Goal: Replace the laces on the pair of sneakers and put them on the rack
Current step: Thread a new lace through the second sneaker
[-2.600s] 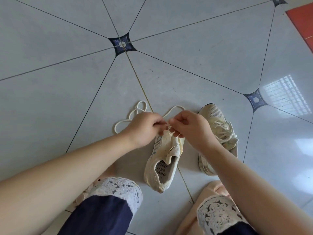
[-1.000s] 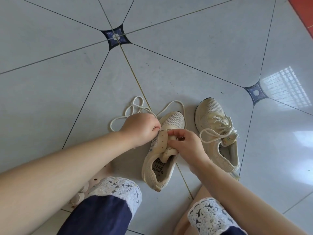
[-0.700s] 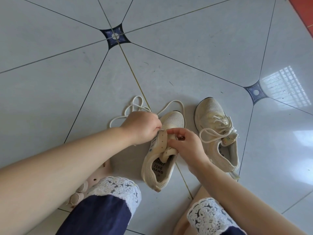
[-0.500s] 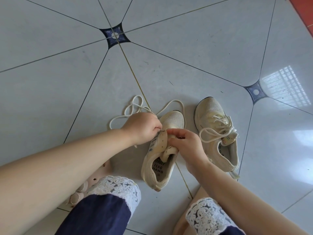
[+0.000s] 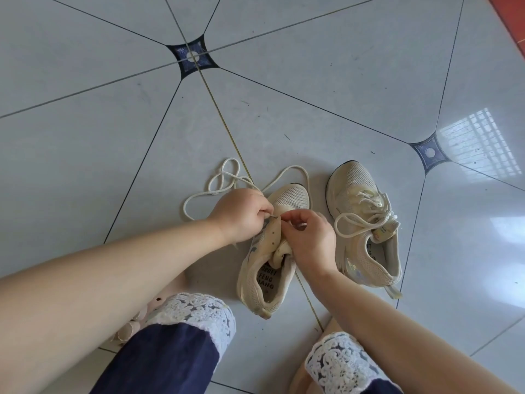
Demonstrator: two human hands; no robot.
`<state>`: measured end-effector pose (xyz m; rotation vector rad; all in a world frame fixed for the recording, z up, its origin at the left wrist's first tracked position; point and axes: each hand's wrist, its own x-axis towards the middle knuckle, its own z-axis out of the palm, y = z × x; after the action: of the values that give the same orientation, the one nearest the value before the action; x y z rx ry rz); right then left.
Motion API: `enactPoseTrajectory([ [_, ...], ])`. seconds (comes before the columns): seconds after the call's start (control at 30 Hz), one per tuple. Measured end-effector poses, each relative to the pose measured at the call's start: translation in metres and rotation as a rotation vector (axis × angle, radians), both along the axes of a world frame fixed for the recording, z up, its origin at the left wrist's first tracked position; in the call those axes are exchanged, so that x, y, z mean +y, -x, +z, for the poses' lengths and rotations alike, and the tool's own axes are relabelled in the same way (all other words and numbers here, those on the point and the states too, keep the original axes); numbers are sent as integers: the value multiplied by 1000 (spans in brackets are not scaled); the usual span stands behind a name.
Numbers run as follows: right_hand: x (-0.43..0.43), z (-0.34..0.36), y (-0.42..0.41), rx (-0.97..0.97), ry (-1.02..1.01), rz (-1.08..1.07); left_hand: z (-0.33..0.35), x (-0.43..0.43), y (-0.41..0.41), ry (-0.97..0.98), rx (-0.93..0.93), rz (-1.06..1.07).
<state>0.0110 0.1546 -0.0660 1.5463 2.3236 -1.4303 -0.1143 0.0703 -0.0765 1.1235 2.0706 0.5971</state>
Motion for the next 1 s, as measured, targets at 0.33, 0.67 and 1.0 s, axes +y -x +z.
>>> enactPoseTrajectory([
  [0.33, -4, -6, 1, 44, -42, -27, 1, 6, 4, -12, -7, -28],
  [0.67, 5, -11, 2, 35, -69, 84, -1, 16, 1, 21, -49, 1],
  [1.0, 14, -6, 15, -178, -213, 408, -7, 14, -6, 122, -307, 209],
])
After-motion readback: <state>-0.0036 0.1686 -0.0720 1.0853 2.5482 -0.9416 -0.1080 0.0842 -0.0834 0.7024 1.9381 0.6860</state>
